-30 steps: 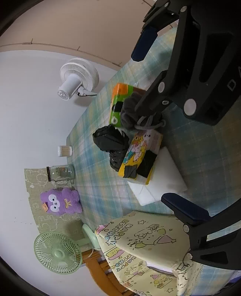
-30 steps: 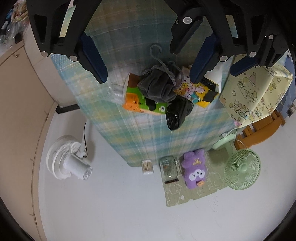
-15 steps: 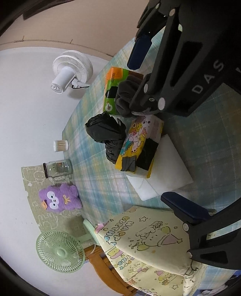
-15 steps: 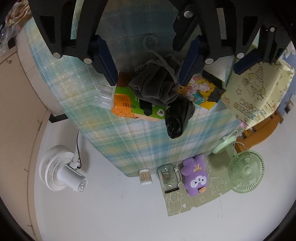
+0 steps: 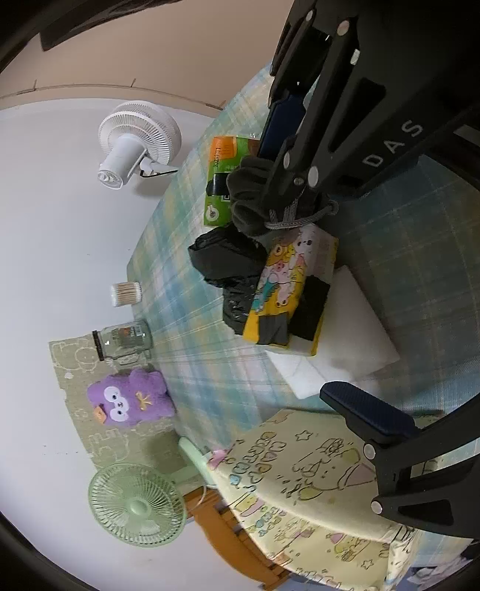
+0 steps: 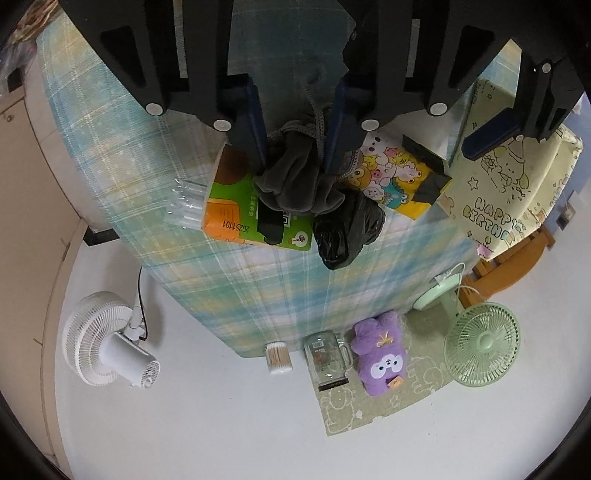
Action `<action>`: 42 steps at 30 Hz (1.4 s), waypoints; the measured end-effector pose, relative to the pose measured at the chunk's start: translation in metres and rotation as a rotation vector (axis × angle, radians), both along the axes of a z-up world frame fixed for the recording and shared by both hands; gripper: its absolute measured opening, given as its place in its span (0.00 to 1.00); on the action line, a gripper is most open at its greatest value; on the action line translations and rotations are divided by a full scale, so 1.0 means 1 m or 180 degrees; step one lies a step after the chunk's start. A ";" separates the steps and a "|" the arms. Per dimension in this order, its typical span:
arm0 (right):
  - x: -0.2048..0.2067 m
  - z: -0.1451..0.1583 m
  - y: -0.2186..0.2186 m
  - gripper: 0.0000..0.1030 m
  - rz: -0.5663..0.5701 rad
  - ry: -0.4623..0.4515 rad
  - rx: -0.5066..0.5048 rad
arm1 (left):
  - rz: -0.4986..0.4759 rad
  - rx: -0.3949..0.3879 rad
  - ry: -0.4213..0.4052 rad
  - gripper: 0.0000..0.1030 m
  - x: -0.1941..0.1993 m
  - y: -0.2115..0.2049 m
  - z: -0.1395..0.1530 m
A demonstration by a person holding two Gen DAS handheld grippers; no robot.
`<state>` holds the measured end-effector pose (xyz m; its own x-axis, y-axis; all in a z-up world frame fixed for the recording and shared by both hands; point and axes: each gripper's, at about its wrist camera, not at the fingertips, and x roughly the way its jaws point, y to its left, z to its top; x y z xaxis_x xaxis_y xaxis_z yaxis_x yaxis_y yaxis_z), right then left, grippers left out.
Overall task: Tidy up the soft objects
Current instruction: 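Grasp the grey knit glove with the right tool, then grasp the yellow cartoon tissue pack with the left tool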
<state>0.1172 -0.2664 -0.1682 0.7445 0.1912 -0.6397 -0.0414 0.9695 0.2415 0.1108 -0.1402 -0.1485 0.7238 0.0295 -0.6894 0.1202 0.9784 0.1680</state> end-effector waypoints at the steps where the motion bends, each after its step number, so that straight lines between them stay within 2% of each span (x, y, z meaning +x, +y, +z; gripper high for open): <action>1: -0.001 0.001 0.000 0.30 -0.0008 -0.0010 -0.0012 | 0.0002 0.0006 -0.0017 0.97 0.001 0.001 0.001; 7: -0.009 0.010 -0.004 0.28 -0.0129 -0.0106 -0.0109 | 0.0048 0.0097 -0.0090 0.99 0.003 0.001 0.005; 16: -0.013 0.017 -0.009 0.28 -0.0439 -0.0172 -0.0316 | 0.0039 0.0136 -0.0051 0.99 0.017 -0.001 0.001; 19: -0.012 0.014 -0.010 0.28 -0.0474 -0.0137 -0.0299 | 0.0102 0.0183 -0.0022 0.98 0.023 0.000 -0.003; 23: -0.009 0.010 -0.011 0.28 -0.0483 -0.0096 -0.0276 | 0.0123 0.0161 0.0025 0.90 0.029 0.001 -0.006; 26: -0.009 0.010 -0.011 0.28 -0.0487 -0.0084 -0.0260 | 0.0093 0.0146 0.0027 0.75 0.030 0.001 -0.008; 31: -0.009 0.010 -0.009 0.28 -0.0505 -0.0066 -0.0263 | 0.0054 0.0126 0.0012 0.70 0.027 0.000 -0.006; 42: -0.016 0.015 -0.005 0.28 -0.0525 -0.0056 -0.0270 | -0.0017 0.0022 -0.0081 0.69 0.010 0.003 0.008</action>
<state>0.1007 -0.2716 -0.1528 0.7724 0.0115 -0.6350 0.1164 0.9803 0.1594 0.1205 -0.1376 -0.1402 0.7413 0.0303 -0.6705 0.1210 0.9766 0.1779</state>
